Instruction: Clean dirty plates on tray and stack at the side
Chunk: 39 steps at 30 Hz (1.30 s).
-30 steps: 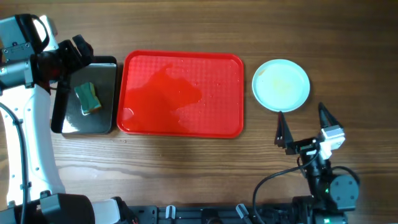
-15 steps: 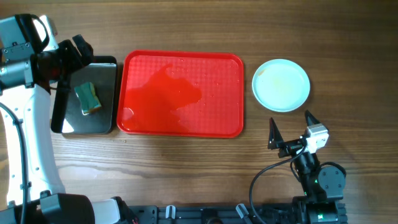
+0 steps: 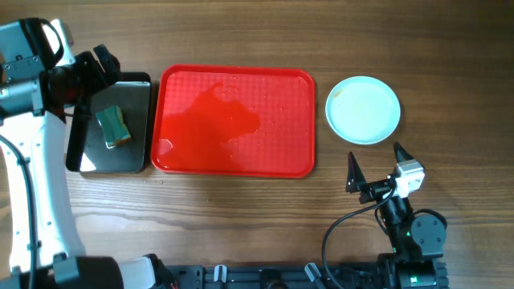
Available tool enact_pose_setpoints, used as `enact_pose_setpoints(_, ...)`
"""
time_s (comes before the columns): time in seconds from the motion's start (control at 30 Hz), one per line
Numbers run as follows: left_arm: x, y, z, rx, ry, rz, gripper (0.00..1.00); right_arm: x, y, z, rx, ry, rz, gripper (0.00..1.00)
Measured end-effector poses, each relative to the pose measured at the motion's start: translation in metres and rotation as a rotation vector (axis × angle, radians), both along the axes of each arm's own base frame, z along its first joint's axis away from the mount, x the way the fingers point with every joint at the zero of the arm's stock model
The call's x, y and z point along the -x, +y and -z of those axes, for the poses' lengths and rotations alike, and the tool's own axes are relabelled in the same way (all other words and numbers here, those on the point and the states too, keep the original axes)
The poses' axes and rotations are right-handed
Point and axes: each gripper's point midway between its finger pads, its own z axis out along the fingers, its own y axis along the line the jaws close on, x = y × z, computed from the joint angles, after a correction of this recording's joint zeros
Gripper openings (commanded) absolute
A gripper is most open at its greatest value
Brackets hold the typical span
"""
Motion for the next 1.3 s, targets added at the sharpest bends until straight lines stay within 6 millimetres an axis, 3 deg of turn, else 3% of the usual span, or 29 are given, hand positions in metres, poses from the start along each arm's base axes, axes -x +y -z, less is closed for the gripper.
enact_pose_setpoints(0.07, 0.011, -0.016, -0.025, -0.044, -0.058, 0.024, 1.0, 0.0, 0.0, 0.0, 0.0, 0.001, 0.0, 1.0)
enact_pose_setpoints(0.17, 0.037, -0.041, -0.085, -0.125, -0.282, 0.058, 1.0, 0.0, 0.0, 0.001, 0.0, 0.003, 0.0, 1.0)
enact_pose_setpoints(0.23, 0.059, -0.046, -0.111, -0.152, -0.435, 0.056, 1.0, 0.0, 0.0, 0.001, 0.0, 0.004, 0.0, 1.0)
enact_pose_setpoints(0.27, 0.089, -0.049, -0.11, -0.165, -0.51, 0.049, 1.0, 0.0, 0.0, 0.001, 0.0, 0.005, 0.0, 1.0)
enact_pose_setpoints(0.3, 0.098, -0.05, -0.11, -0.174, -0.578, 0.046, 1.0, 0.0, 0.0, 0.001, 0.0, 0.004, 0.0, 0.99)
enact_pose_setpoints(0.33, 0.102, -0.05, -0.107, -0.178, -0.613, 0.046, 1.0, 0.0, 0.0, 0.002, 0.0, 0.007, 0.0, 1.0)
enact_pose_setpoints(0.47, 0.122, -0.059, -0.027, -0.168, -0.638, 0.071, 1.0, 0.0, 0.0, 0.002, 0.0, 0.01, 0.0, 1.0)
enact_pose_setpoints(0.53, 0.127, -0.065, -0.007, -0.163, -0.685, 0.092, 1.0, 0.0, 0.0, 0.002, 0.0, 0.011, 0.0, 1.0)
enact_pose_setpoints(0.83, 0.148, -0.08, 0.026, -0.167, -0.917, 0.136, 1.0, 0.0, 0.0, 0.002, 0.0, 0.011, 0.0, 1.0)
enact_pose_setpoints(1.2, 0.14, -0.077, 0.083, -0.166, -0.866, 0.127, 1.0, 0.0, 0.0, 0.002, 0.0, 0.011, 0.0, 1.0)
enact_pose_setpoints(1.3, 0.14, -0.074, 0.09, -0.171, -0.844, 0.114, 1.0, 0.0, 0.0, 0.002, 0.0, 0.011, 0.0, 1.0)
